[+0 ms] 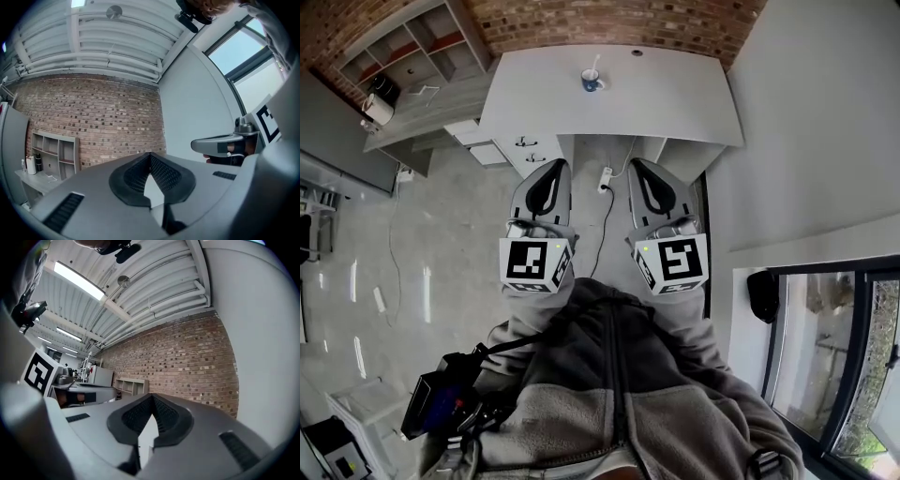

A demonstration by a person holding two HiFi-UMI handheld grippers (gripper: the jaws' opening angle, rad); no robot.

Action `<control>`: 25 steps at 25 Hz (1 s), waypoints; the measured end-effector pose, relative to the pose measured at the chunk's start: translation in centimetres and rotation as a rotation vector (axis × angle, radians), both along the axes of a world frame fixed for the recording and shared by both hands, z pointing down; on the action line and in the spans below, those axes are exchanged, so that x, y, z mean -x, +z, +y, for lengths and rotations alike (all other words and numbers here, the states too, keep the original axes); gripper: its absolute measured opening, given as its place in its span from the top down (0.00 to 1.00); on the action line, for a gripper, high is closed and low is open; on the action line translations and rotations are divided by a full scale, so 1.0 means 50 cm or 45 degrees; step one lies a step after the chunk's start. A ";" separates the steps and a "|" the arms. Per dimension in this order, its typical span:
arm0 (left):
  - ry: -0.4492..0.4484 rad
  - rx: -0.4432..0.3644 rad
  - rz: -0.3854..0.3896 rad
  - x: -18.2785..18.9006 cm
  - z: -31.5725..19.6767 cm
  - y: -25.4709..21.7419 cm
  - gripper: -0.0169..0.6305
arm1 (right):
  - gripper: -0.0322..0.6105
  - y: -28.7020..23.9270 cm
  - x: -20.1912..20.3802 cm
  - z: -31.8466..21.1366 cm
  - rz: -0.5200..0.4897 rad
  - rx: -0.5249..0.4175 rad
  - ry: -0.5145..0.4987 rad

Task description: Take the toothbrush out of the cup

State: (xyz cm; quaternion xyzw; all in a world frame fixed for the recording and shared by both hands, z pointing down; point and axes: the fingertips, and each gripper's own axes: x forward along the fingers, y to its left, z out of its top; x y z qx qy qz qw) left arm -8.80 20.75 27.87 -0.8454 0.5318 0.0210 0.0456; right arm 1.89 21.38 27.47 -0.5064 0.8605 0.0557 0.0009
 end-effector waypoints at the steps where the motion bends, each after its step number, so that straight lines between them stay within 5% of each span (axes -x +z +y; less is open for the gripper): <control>1: -0.009 0.014 0.001 -0.010 0.007 0.009 0.97 | 0.95 0.004 -0.018 0.010 -0.003 -0.016 -0.002; 5: -0.041 0.041 -0.016 -0.084 0.066 0.060 0.97 | 0.95 0.049 -0.119 0.075 0.017 -0.077 -0.013; 10: -0.042 0.059 -0.022 -0.112 0.077 0.080 0.97 | 0.95 0.107 -0.145 0.083 0.073 -0.007 -0.060; 25: -0.108 0.084 0.022 -0.031 -0.078 0.112 0.97 | 0.95 0.164 -0.102 -0.048 0.060 0.103 -0.107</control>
